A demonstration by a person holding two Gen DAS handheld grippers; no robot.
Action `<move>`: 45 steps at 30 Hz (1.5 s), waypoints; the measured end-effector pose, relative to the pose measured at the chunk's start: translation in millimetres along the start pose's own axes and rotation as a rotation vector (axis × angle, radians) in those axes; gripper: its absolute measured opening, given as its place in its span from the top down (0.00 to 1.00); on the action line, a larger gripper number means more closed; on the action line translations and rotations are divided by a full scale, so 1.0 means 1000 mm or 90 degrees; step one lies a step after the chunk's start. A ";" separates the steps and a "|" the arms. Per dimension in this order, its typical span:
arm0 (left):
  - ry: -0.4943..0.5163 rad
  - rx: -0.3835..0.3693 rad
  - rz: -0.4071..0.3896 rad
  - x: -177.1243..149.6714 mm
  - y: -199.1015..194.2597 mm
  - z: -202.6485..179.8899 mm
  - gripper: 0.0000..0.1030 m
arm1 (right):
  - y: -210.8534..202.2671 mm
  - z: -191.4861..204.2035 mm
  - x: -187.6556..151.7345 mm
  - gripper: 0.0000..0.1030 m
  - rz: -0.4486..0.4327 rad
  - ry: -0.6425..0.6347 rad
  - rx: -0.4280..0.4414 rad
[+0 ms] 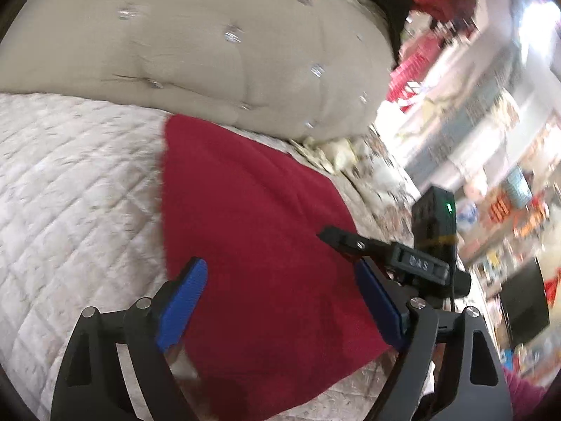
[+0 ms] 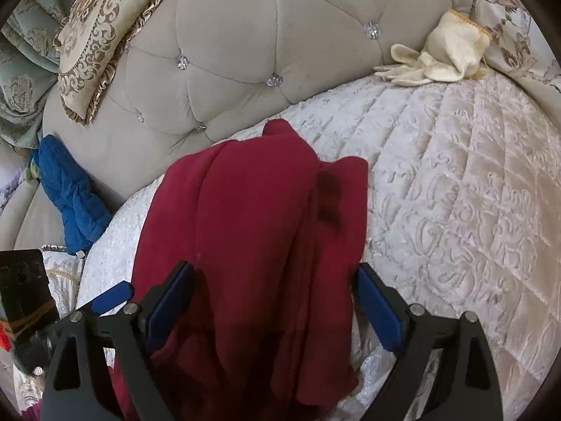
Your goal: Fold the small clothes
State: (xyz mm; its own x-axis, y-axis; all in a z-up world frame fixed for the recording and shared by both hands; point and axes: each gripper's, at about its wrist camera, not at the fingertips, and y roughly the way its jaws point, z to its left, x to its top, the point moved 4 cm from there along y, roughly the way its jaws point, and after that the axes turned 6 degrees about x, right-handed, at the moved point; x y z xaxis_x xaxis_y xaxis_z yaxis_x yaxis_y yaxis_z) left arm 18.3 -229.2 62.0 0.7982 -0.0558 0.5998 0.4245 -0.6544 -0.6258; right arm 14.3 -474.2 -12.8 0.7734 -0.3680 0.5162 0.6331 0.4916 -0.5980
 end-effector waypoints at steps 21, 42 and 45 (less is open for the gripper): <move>-0.036 0.001 0.074 -0.014 -0.048 -0.004 0.78 | -0.050 0.055 -0.028 0.65 0.017 -0.002 0.093; -0.008 0.263 0.042 -0.096 -0.107 0.019 0.73 | -0.087 0.200 -0.147 0.56 0.094 -0.308 -0.071; 0.014 0.276 0.022 -0.095 -0.119 0.014 0.73 | -0.062 0.180 -0.169 0.68 0.135 -0.310 -0.145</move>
State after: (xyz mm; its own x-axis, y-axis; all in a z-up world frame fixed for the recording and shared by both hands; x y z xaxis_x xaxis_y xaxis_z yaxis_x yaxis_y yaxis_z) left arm -101.7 -136.1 72.8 0.8078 -0.0913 0.5823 0.5416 -0.2749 -0.7944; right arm -162.1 -300.0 47.5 0.8141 0.1522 0.5604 0.4982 0.3128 -0.8087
